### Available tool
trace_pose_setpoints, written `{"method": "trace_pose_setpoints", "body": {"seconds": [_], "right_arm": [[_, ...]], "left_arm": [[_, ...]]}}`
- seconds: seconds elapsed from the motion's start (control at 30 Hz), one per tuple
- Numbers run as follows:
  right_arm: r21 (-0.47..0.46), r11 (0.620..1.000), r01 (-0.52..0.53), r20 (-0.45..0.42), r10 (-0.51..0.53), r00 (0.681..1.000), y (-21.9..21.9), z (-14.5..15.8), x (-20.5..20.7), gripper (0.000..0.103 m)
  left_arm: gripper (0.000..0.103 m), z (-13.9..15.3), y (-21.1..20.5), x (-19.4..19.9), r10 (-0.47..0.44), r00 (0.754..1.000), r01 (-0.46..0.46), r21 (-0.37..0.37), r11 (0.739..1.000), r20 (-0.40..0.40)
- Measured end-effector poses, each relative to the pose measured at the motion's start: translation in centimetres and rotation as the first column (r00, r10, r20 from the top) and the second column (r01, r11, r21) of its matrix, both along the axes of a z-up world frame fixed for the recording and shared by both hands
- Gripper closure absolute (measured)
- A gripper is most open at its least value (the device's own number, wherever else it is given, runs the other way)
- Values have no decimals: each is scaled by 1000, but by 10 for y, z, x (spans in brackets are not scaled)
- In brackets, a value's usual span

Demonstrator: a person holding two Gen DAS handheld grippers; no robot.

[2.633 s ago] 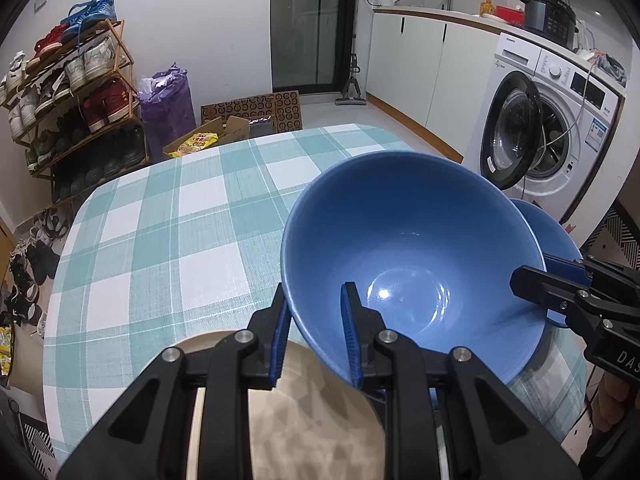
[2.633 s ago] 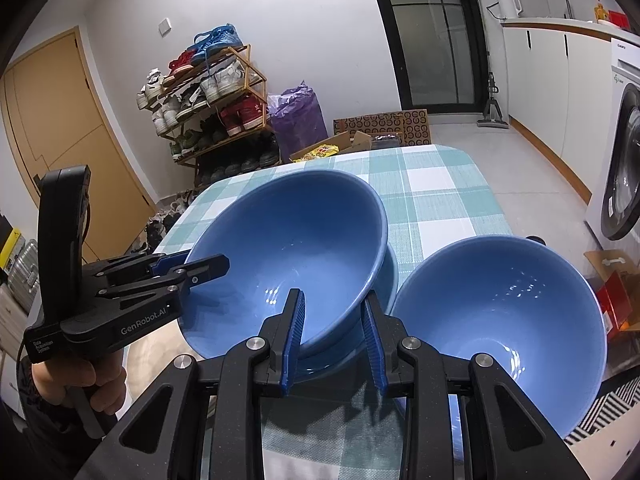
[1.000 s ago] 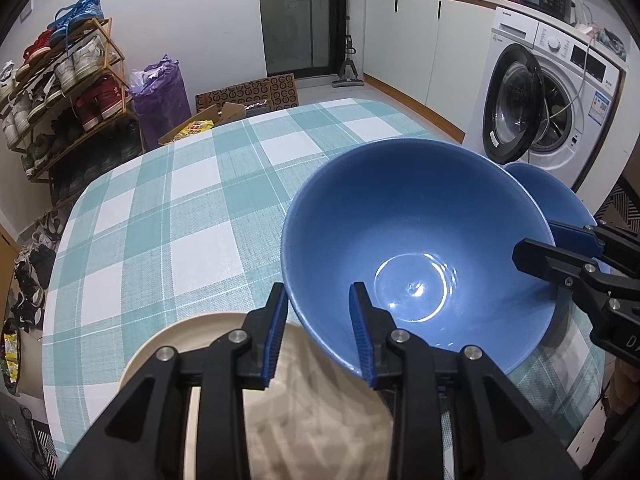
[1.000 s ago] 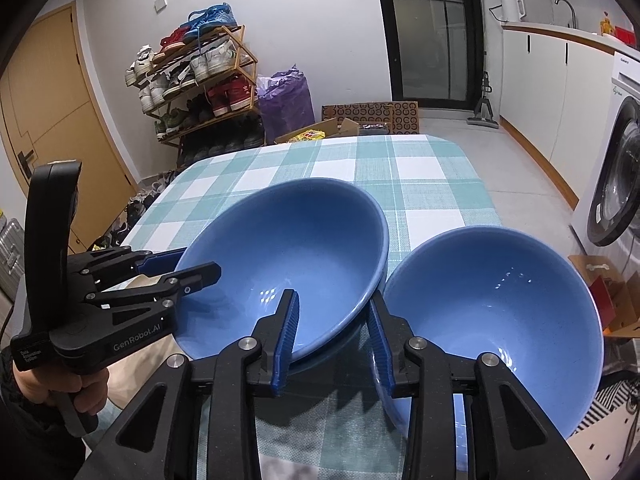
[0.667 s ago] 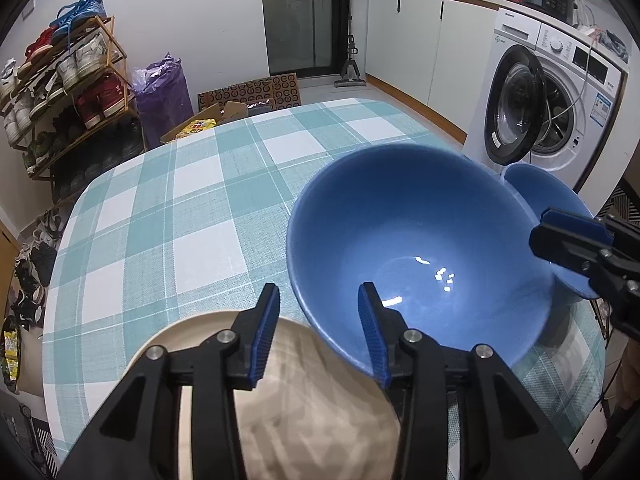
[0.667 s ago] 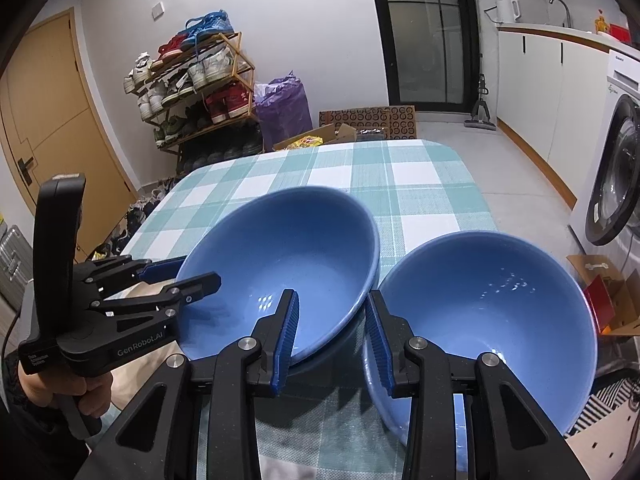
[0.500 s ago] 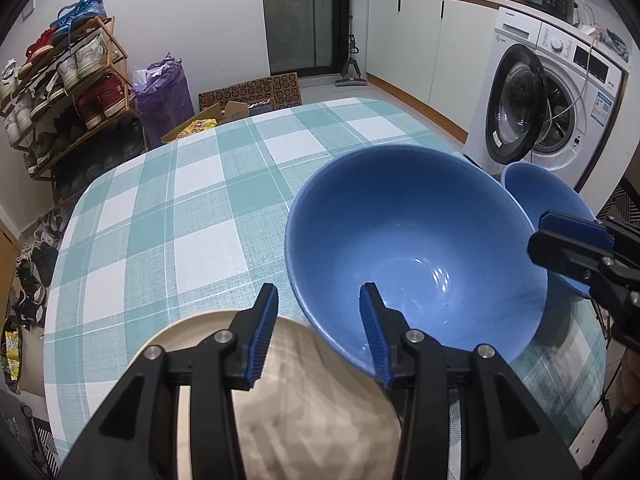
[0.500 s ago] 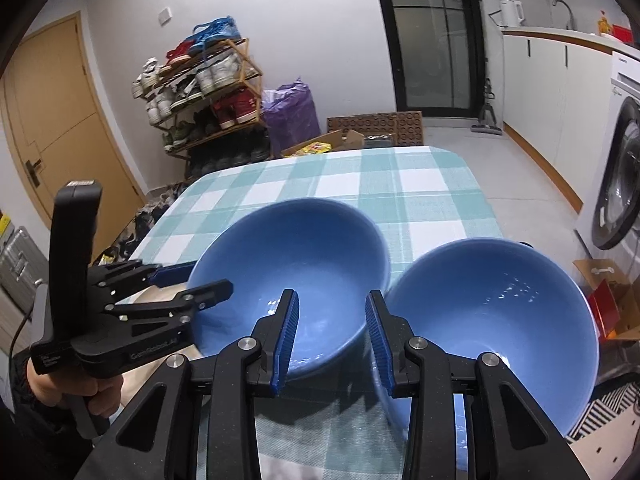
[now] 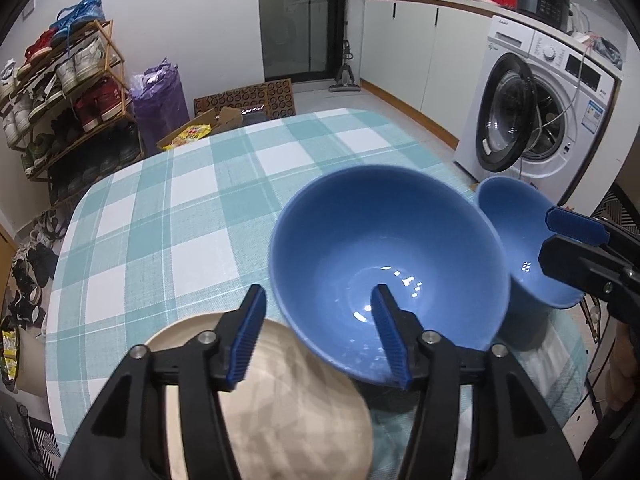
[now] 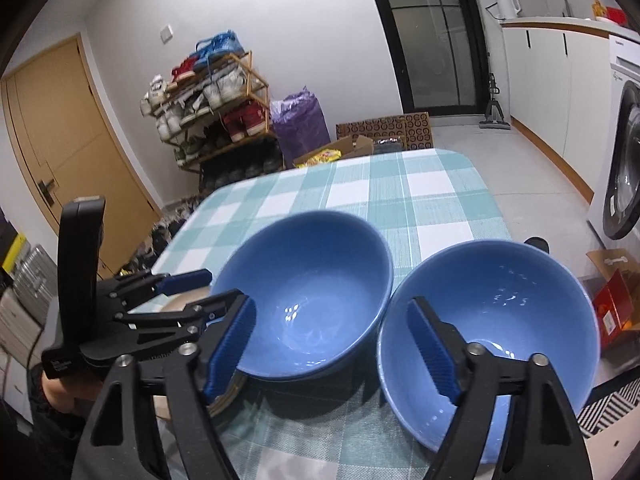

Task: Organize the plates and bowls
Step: 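Lower both blue bowls onto the tablecloth and open both grippers, then withdraw both grippers and bring them to the rim of one blue bowl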

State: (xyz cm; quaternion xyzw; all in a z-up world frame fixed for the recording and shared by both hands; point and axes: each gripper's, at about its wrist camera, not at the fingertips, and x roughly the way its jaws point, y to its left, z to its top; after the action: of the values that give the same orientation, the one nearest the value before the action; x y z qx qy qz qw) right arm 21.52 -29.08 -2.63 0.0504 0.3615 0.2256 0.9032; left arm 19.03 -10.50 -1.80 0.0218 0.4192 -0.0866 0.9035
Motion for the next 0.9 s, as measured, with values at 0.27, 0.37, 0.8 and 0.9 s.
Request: {"method": "trace_pose_setpoints", "body": {"seconds": [0.27,0.37,0.8,0.9], "right_arm": [[22,995,94,20,-94,995,-36,17,-5,5],[16,992,127,12,-127,992,-51,21,-6,3],[-31,974,226,-7,-226,974,-99,20,-2,1],[-29,969,245,-22,-246,969,-110,16,0,1]], "left_arm": [[21,16,-27,-4,-61,998,62,-20,998,26],[0,20,-43,-6,-95,995,95,-9,995,42],[0,22,-95,-5,-176,983,176,10,984,56],[0,19,-103,-3,-176,983,176,3,984,55]]}}
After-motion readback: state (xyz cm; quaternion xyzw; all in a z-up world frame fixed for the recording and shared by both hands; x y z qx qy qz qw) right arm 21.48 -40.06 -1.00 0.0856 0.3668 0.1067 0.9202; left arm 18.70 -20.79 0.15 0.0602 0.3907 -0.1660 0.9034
